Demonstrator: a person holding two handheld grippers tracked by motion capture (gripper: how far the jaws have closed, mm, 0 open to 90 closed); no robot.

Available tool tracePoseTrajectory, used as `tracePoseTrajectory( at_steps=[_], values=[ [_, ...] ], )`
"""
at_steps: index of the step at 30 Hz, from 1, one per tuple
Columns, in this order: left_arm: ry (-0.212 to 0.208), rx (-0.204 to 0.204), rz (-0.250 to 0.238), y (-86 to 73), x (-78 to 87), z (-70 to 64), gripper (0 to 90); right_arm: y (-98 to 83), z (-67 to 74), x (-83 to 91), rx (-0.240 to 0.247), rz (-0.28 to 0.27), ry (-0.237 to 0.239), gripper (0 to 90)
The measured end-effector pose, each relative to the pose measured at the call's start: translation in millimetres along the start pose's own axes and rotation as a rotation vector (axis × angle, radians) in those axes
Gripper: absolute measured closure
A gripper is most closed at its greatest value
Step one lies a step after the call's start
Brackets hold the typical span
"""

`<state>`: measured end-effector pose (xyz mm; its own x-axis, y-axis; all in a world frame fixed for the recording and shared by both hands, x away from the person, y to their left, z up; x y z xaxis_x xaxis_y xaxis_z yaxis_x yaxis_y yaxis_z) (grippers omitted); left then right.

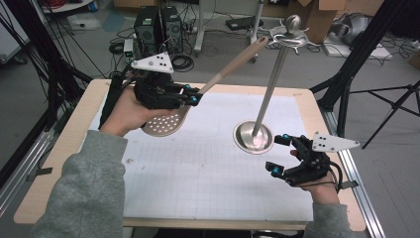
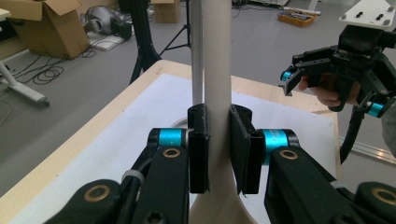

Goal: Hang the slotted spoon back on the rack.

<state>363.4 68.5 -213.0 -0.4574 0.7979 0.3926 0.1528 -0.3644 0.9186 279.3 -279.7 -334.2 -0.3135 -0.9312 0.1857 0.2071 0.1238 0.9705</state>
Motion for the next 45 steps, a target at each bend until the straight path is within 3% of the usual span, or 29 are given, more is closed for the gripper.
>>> tracePoseTrajectory(
  at_steps=[10,27,45],
  values=[
    [-0.01,-0.016,-0.006,0.0,-5.9,-2.0,78.0,-0.8,-1.0,2.0,-0.009,-0.011,0.0,6.0],
    [-0.02,0.006,-0.004,-1.3,-14.8,-3.0,77.9,-1.3,-1.6,1.8,-0.007,-0.012,-0.002,6.0],
    [-0.032,0.026,0.0,-6.5,-35.4,-8.5,77.9,-1.3,-1.1,2.3,-0.011,-0.01,-0.001,6.0]
  ],
)
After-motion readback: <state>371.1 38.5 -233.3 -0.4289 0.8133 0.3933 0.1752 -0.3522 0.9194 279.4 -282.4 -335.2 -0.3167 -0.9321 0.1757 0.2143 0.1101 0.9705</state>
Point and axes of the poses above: each handheld gripper's, and its own axes: x roughly backward along the jaws, y roughly out of its top, z roughly to its left, the point moved 3 cm from there along -x, roughly forward along the jaws, and after that the axes turned 6 degrees about y, right-handed, at the moved point
